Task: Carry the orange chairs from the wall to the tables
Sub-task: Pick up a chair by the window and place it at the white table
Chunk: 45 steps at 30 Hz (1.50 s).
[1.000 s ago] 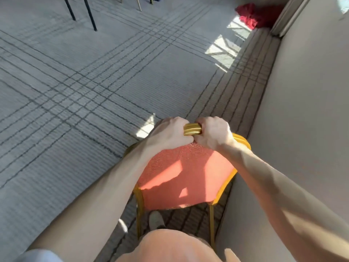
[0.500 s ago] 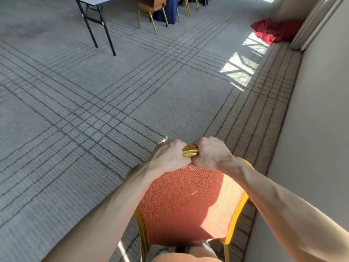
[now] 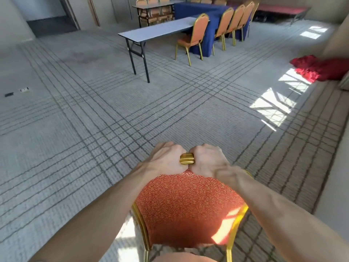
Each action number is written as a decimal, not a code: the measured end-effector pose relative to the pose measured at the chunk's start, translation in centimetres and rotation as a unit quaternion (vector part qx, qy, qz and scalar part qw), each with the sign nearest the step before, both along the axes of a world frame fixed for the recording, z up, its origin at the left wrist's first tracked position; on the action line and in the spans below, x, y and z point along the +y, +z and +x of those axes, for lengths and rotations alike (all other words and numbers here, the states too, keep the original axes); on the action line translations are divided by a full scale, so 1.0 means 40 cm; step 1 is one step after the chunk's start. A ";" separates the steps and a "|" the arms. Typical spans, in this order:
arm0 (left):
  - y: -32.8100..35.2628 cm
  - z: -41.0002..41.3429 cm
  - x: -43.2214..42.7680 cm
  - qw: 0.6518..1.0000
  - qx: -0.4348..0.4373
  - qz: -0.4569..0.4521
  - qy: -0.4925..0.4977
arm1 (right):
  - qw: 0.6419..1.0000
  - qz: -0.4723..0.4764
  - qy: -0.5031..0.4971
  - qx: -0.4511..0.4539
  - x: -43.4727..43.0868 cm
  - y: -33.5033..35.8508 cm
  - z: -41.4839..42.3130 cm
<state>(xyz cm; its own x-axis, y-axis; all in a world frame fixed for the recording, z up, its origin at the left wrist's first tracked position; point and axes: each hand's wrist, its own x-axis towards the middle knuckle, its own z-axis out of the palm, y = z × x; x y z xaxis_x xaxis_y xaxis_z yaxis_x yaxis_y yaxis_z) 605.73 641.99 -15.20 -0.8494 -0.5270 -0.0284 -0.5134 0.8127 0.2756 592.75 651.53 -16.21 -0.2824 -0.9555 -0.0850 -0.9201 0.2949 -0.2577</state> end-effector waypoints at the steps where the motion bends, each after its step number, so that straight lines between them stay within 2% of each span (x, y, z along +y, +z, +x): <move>1: -0.005 -0.017 -0.015 1.000 0.007 -0.023 -0.003 | 1.000 -0.011 0.011 0.007 -0.012 0.007 -0.018; 6: -0.101 -0.078 -0.049 0.994 0.047 -0.099 -0.004 | 0.998 -0.006 0.050 0.048 -0.043 -0.041 -0.084; 11: -0.239 -0.127 -0.041 0.996 0.032 -0.082 0.021 | 0.992 0.049 0.090 0.077 -0.057 -0.159 -0.148; 16: -0.302 -0.199 -0.068 0.997 0.005 -0.044 0.062 | 0.989 0.097 0.101 0.053 -0.115 -0.203 -0.226; 19: -0.298 -0.273 -0.114 0.998 0.033 -0.026 0.044 | 0.992 0.087 0.071 0.049 -0.148 -0.203 -0.299; 23: -0.281 -0.355 -0.226 0.996 0.077 0.017 0.036 | 0.999 0.029 0.013 0.027 -0.233 -0.184 -0.376; 31: -0.257 -0.564 -0.473 0.983 0.148 -0.095 0.048 | 0.982 -0.164 -0.040 0.089 -0.454 -0.205 -0.572; 35: -0.216 -0.705 -0.633 0.977 0.160 -0.122 0.073 | 0.988 -0.133 -0.049 0.062 -0.622 -0.156 -0.708; 39: -0.189 -0.839 -0.781 0.982 0.151 -0.095 0.068 | 0.993 -0.094 -0.062 0.044 -0.771 -0.122 -0.839; 45: -0.194 -0.966 -0.948 0.982 0.143 -0.104 0.068 | 0.996 -0.066 -0.065 0.008 -0.935 -0.118 -0.966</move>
<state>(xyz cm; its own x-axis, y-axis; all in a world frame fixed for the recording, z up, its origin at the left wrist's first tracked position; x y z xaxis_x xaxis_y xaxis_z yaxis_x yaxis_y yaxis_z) 567.08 604.07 -22.98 -0.7278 -0.6058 0.3214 -0.5478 0.7955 0.2590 554.12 614.13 -20.93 -0.4054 -0.9130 0.0449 -0.8805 0.3768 -0.2878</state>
